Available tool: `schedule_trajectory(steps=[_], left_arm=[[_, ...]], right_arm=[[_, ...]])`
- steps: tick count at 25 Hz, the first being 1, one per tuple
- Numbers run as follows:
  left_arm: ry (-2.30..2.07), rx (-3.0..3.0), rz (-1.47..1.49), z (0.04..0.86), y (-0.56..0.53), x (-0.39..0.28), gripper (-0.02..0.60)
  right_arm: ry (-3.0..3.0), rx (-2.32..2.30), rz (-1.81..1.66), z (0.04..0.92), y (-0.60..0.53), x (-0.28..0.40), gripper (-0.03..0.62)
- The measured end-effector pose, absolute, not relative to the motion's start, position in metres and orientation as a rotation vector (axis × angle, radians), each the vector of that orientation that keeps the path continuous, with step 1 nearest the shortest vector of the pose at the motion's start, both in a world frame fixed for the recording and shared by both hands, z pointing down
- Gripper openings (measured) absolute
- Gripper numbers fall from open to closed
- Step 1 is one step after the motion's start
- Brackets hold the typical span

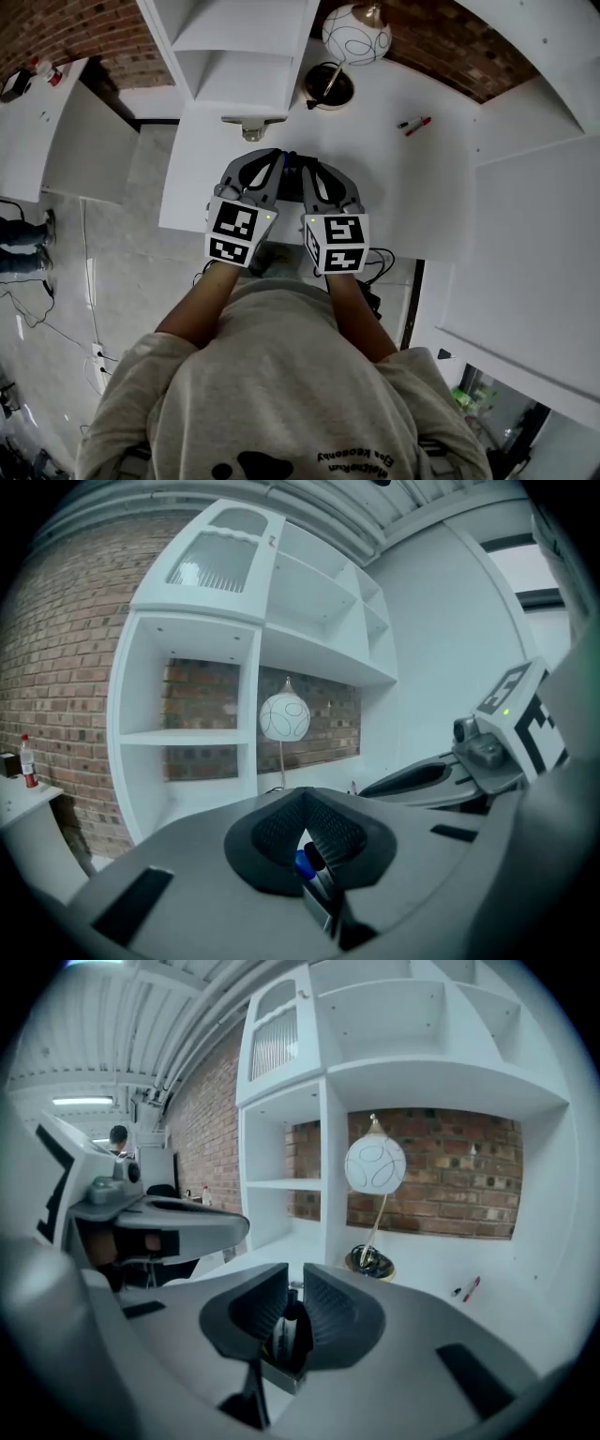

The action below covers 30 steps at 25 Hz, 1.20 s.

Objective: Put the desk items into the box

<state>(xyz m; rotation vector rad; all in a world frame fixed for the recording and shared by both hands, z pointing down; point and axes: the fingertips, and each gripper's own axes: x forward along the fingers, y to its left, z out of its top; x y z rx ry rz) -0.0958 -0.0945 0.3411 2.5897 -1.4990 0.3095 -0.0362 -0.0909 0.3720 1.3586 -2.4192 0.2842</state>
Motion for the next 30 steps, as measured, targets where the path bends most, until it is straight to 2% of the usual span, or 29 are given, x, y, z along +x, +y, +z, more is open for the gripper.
schedule_trajectory(steps=[8, 16, 21, 30], left_arm=[[-1.507, 2.652, 0.217, 0.289, -0.096, -0.089, 0.005], [-1.491, 2.696, 0.177, 0.242, -0.059, -0.095, 0.004], [-1.468, 2.706, 0.209, 0.247, -0.031, -0.103, 0.005], [-1.423, 2.768, 0.207, 0.249, -0.031, -0.115, 0.005]], right_arm=[[-2.494, 1.575, 0.138, 0.296, -0.086, -0.015, 0.026], [-2.520, 1.674, 0.113, 0.244, -0.050, -0.007, 0.018], [-2.513, 1.672, -0.016, 0.235, -0.027, -0.025, 0.017], [-2.486, 1.703, -0.010, 0.240, -0.015, -0.043, 0.017]])
